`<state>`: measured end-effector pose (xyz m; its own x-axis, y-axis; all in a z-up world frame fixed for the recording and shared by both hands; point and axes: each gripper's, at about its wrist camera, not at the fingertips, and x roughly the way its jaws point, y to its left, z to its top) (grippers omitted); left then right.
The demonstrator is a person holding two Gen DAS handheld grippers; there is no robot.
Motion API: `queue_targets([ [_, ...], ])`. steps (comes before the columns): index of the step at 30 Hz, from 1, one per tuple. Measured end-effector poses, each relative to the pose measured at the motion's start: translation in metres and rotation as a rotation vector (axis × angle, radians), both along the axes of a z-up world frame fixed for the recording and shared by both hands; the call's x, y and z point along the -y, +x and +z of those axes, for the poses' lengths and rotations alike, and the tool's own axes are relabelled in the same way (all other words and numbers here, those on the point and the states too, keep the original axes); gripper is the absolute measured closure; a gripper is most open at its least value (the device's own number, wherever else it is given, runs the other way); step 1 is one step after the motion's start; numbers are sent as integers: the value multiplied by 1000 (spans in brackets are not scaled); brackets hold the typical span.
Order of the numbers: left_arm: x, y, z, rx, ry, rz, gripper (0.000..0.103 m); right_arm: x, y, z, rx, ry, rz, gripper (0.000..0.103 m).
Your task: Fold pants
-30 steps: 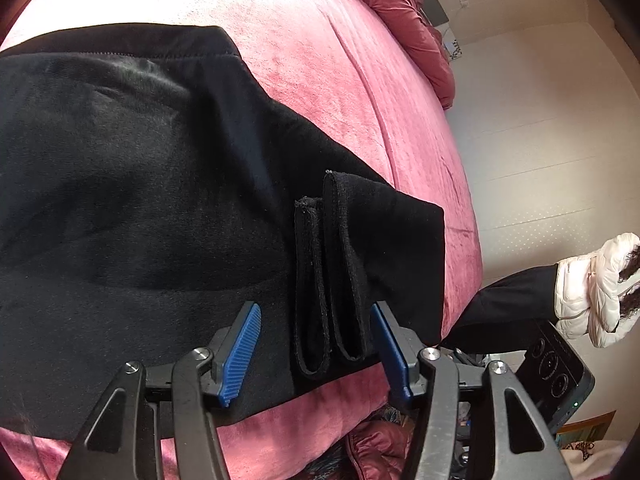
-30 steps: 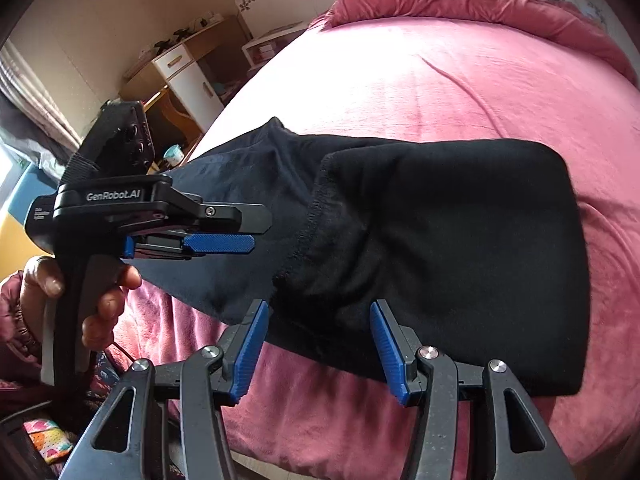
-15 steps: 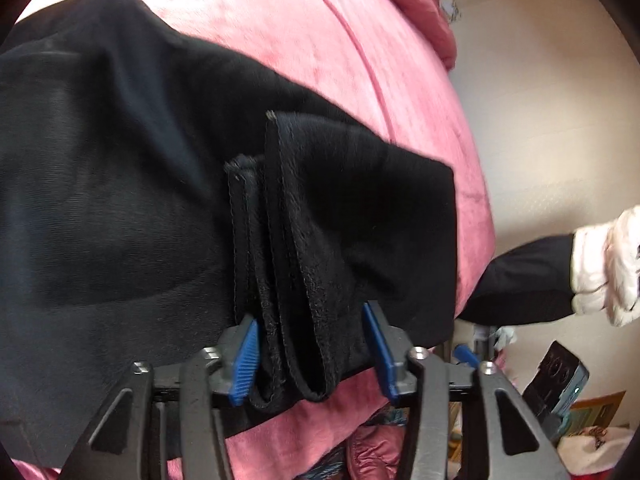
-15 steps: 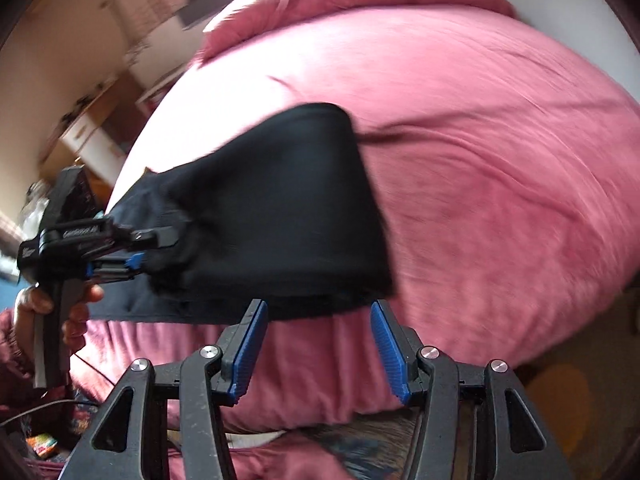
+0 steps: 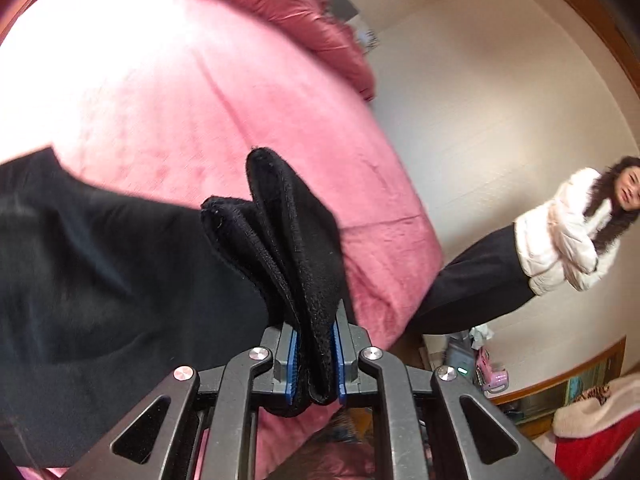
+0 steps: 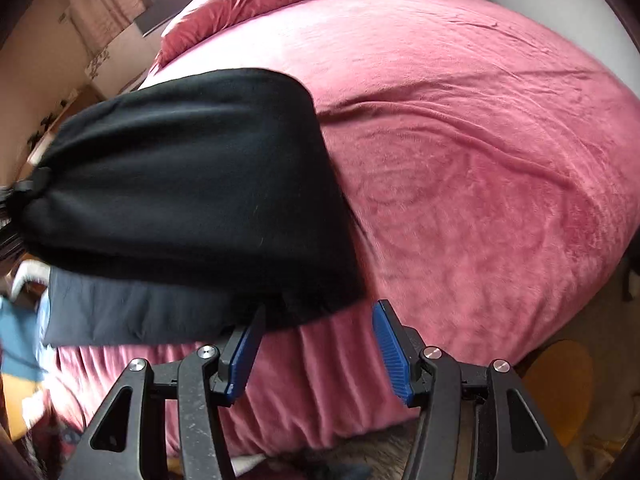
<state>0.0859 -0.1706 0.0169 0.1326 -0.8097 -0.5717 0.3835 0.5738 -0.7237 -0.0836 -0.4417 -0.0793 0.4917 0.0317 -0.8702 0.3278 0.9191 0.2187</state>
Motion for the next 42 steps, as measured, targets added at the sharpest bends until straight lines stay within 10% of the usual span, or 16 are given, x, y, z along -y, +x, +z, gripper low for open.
queue_targets([
  [6, -12, -10, 7, 43, 28, 24, 91, -1, 8, -5, -19, -92, -24, 56],
  [15, -51, -15, -86, -129, 238, 99, 91, -6, 15, -20, -90, -83, 50, 44],
  [22, -64, -9, -84, -157, 138, 141, 66, -5, -7, 4, -104, -78, 190, 42],
  [32, -58, 22, -91, -237, 59, 223, 62, 26, 60, 51, 119, 201, 92, 36],
  [42, -47, 20, -81, -81, 72, 160, 92, 35, 137, 13, 53, 361, 7, 42],
])
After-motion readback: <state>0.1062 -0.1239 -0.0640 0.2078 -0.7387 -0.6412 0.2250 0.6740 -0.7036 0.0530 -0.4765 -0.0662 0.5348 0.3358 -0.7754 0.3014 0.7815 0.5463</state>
